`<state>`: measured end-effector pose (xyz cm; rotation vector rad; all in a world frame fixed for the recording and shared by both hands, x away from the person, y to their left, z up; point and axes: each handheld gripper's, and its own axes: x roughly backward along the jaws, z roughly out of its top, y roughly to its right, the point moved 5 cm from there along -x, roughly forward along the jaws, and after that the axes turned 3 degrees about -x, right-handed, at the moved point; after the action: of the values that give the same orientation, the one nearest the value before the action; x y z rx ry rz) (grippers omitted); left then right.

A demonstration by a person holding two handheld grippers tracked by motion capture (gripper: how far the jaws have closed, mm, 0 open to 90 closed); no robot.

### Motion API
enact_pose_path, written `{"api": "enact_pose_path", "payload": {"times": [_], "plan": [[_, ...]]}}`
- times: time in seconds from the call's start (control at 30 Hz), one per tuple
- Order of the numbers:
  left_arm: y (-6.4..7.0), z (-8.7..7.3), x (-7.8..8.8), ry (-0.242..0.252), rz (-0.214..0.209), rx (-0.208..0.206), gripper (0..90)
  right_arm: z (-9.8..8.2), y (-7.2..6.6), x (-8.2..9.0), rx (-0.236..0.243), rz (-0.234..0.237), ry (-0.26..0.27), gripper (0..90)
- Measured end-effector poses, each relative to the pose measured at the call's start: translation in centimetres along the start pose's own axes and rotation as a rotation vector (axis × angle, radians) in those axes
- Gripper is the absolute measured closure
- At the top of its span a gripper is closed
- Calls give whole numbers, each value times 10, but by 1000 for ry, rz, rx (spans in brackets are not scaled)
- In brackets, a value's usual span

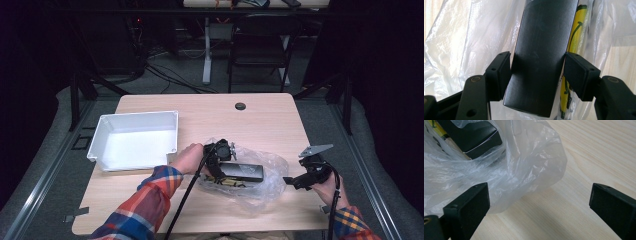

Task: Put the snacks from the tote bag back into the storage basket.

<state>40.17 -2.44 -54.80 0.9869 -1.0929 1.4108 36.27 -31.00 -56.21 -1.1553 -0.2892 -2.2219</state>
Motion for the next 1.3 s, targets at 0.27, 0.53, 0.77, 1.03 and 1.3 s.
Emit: {"api": "enact_pose_path", "payload": {"times": [0.27, 0.53, 0.77, 1.03, 1.3], "plan": [[0, -1, -5, -31, -29, -27, 387, 0, 0, -1, 2, -2, -9, 23], [-1, -3, -15, -62, -55, -30, 382, -1, -1, -1, -3, 6, -14, 24], [1, -5, -26, -93, -60, -40, 389, -1, -1, -2, -4, 4, -13, 23], [3, -4, -31, -115, -62, -59, 414, -1, -2, -3, 3, 8, -21, 23], [4, -8, -27, -87, -85, -49, 429, -1, -1, -3, -4, 8, -14, 23]]}}
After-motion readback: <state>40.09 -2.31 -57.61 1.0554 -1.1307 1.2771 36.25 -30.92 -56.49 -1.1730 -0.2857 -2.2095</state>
